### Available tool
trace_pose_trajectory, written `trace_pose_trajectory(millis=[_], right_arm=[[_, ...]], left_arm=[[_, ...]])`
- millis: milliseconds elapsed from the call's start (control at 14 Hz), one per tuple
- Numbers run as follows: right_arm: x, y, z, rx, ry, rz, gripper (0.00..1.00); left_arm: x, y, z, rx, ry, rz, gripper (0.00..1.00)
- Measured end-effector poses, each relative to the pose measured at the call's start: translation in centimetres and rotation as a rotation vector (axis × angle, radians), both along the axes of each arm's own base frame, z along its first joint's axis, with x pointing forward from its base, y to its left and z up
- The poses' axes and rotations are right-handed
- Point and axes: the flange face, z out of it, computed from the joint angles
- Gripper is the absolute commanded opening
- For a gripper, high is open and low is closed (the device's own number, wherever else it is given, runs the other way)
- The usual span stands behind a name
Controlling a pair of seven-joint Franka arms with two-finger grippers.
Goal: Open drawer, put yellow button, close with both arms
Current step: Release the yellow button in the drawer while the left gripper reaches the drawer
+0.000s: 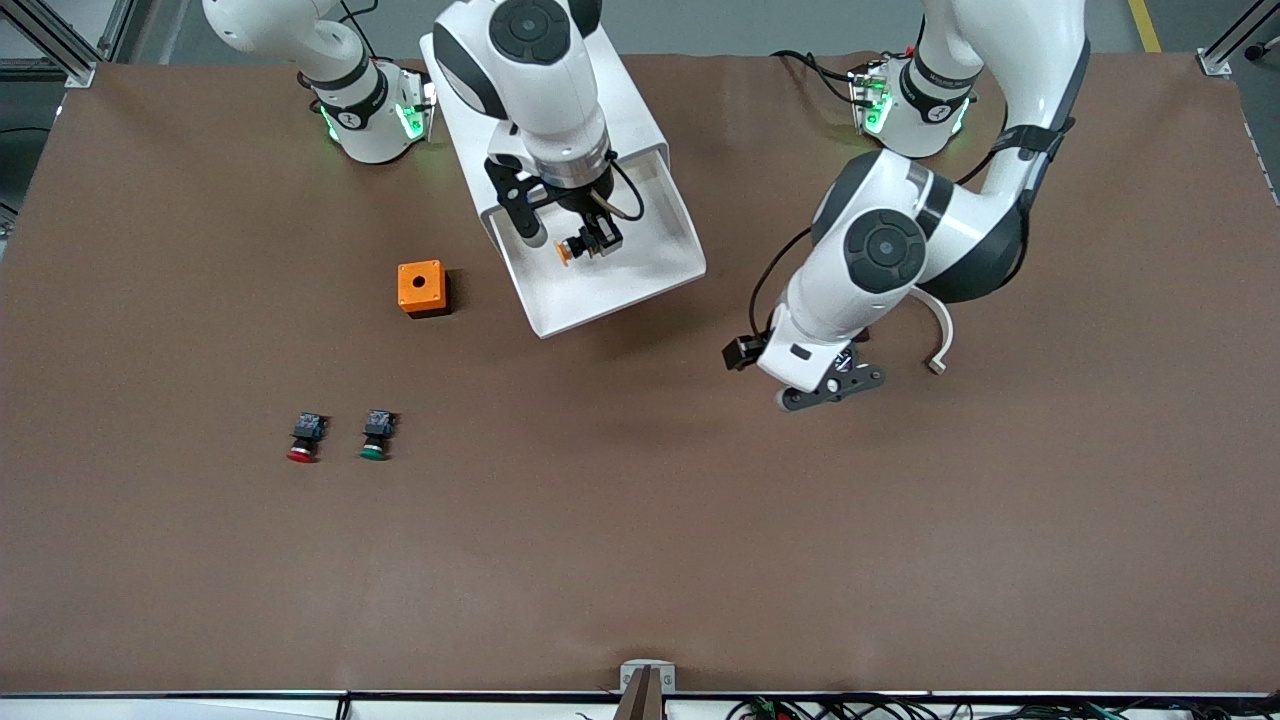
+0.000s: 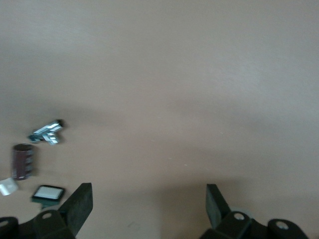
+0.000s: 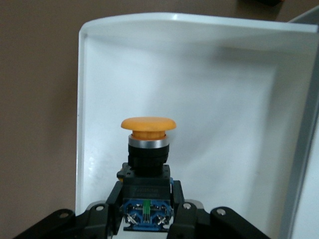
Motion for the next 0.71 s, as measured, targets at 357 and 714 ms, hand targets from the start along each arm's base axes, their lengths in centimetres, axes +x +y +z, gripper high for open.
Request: trace_pose_trajectory(millis=[357, 714], right_arm=[[0.6, 0.8, -1.5, -0.043, -0.026, 0.026, 1.00], [3.0, -1.7, 1.6, -0.077, -0.033, 0.317, 1.00]], left_arm=[[-2.1, -4.7, -3.5, -0.019, 0.013, 0.061, 1.00], [-4.7, -8.5, -4.7, -0.017, 0.030, 0.143, 1.00]])
